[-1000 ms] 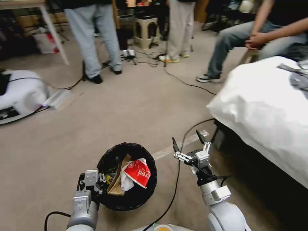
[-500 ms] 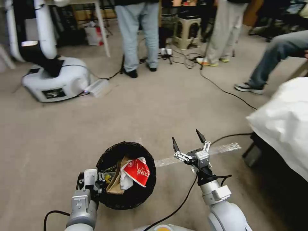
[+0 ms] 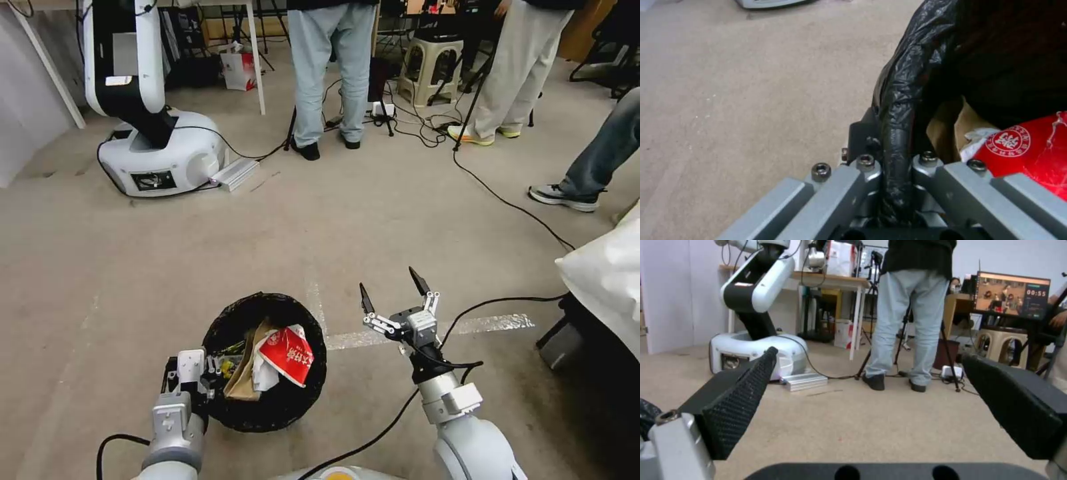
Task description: Pick up the trash bin, then pick up the garbage from the floor and place it into the trash bin.
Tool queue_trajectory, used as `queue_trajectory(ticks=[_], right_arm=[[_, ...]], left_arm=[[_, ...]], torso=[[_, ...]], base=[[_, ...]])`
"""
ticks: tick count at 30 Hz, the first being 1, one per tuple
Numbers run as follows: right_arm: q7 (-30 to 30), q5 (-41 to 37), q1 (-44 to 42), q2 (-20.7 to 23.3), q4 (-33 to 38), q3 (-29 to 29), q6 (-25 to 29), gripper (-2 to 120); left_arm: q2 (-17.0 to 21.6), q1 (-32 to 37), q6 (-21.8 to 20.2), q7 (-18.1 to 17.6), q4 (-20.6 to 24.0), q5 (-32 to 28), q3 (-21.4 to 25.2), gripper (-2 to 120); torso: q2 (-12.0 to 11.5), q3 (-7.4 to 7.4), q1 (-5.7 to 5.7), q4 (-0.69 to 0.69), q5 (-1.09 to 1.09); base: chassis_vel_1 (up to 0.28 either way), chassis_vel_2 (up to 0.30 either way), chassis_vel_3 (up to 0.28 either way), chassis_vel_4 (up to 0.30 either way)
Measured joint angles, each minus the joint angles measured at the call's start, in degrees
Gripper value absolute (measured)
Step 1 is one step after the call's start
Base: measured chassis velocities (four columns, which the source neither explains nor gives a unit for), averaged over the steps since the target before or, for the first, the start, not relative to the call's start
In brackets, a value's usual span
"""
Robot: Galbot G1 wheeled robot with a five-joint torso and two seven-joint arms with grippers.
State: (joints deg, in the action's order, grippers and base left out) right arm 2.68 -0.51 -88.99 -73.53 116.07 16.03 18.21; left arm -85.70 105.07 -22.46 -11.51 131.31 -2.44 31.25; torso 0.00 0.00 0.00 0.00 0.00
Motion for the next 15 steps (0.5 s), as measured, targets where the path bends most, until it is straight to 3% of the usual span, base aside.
queue_trajectory(ticks=[5,8,9,10,15], right_arm=[[0.0,0.1,-0.1,-0.3,-0.4,-0.1,0.0,100],[-0.1,0.2,-0.2,-0.4,-1.0,-0.1,0.2,100],[-0.1,0.2,-0.2,-0.4,-1.0,-0.1,0.2,100],[-0.1,0.3,-0.3,-0.4,-1.4,0.0,0.6,100],[-0.1,0.3,-0.4,-0.4,-1.6,0.1,1.1,100]], left_arm=[[0.2,-0.2,-3.1,-0.4,0.2,-2.7,0.3,0],[0.4,-0.4,-8.5,-1.5,1.2,-7.8,0.4,0],[0.4,-0.4,-8.5,-1.5,1.2,-7.8,0.4,0],[0.4,-1.1,-11.6,-2.4,1.3,-10.8,1.0,0],[0.7,-3.0,-15.6,-4.3,-0.2,-16.1,2.0,0]], torso=[[0.0,0.00,0.00,-0.01,0.00],[0.0,0.00,0.00,0.01,0.00],[0.0,0.00,0.00,0.01,0.00],[0.0,0.00,0.00,0.00,0.00],[0.0,0.00,0.00,0.00,0.00]], base=[[0.000,0.000,0.000,0.000],[0.000,0.000,0.000,0.000],[0.000,0.000,0.000,0.000],[0.000,0.000,0.000,0.000],[0.000,0.000,0.000,0.000]])
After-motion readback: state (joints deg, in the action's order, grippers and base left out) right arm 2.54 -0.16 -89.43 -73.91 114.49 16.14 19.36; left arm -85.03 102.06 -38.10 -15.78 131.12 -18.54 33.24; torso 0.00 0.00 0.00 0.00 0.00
